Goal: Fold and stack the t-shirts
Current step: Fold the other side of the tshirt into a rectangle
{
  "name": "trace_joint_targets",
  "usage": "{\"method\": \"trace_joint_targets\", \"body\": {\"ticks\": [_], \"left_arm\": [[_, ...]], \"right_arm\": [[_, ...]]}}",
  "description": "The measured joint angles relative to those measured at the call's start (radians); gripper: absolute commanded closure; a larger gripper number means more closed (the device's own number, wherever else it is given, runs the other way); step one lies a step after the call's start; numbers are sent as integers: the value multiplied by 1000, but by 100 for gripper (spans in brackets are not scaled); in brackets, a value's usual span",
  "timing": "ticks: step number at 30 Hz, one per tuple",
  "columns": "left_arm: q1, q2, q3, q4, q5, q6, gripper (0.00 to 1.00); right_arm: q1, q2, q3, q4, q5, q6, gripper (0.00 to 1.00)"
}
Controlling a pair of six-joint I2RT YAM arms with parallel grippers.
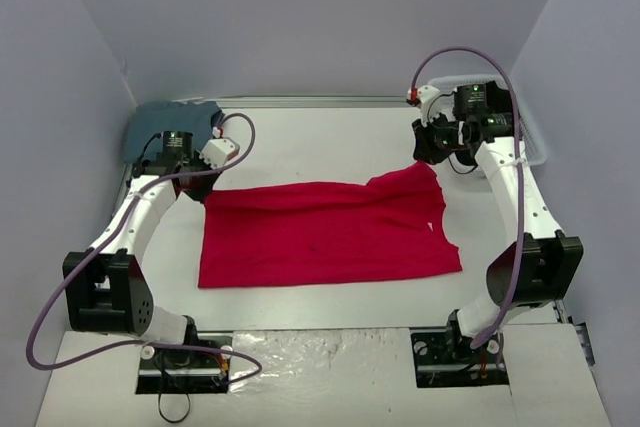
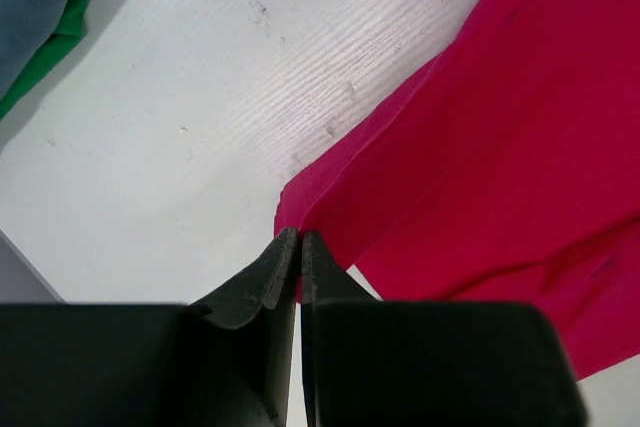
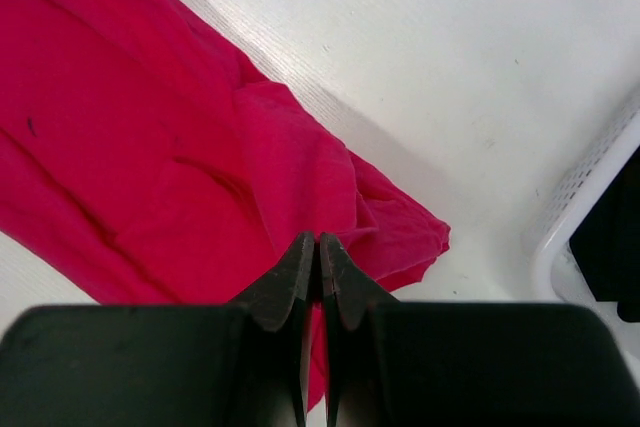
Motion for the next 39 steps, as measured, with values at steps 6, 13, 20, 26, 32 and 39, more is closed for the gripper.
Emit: {"method": "trace_joint_targets", "body": {"ticks": [6, 13, 20, 26, 32, 39], "left_arm": [[0, -53, -48, -2, 4, 0, 98], [0, -109, -105, -5, 4, 2, 98], [0, -134, -130, -9, 11, 5, 98], [0, -140, -166, -11, 18, 19, 98], [0, -171, -212, -19, 27, 33, 98], [0, -214, -252, -23, 30, 49, 98]], "right_arm": [[-8, -106, -60, -16, 8, -13, 100], [-14, -201, -162, -37, 23, -18, 100], [-16, -260, -234, -60, 41, -27, 100], [-19, -295, -276, -72, 49, -36, 100], [-19, -327, -306, -82, 52, -38, 100], [-19, -360, -354, -88, 58, -40, 100]]}}
